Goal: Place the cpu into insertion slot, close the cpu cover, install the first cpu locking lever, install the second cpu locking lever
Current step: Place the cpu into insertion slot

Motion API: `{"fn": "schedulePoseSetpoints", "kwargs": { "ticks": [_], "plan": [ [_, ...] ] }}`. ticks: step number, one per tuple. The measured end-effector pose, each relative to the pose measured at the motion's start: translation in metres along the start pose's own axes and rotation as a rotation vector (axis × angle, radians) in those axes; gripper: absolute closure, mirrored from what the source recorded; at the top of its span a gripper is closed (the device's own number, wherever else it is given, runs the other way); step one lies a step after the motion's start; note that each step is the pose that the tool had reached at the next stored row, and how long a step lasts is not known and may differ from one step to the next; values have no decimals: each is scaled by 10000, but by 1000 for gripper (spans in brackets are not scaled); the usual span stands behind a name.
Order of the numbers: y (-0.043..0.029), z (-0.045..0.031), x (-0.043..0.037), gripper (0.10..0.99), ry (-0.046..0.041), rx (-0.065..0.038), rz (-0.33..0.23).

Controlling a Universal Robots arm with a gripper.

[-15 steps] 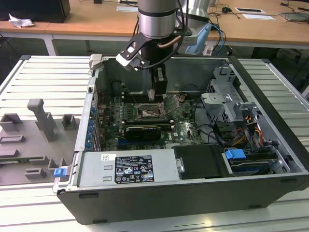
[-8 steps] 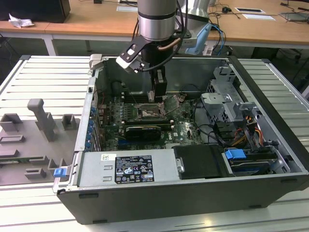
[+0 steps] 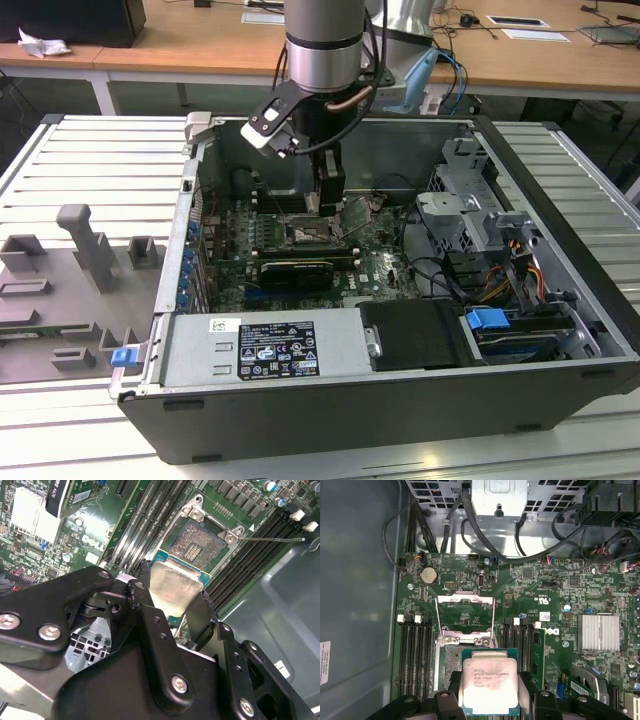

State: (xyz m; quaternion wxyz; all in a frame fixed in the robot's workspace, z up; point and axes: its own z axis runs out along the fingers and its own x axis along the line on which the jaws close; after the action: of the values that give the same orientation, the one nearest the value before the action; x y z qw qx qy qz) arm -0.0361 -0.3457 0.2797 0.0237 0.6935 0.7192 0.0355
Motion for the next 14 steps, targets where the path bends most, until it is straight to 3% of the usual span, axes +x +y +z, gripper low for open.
{"fn": "schedulePoseSetpoints", "kwargs": {
  "ticks": [14],
  "plan": [
    [-23,206,-2,561,-1,0,2]
  ]
}}
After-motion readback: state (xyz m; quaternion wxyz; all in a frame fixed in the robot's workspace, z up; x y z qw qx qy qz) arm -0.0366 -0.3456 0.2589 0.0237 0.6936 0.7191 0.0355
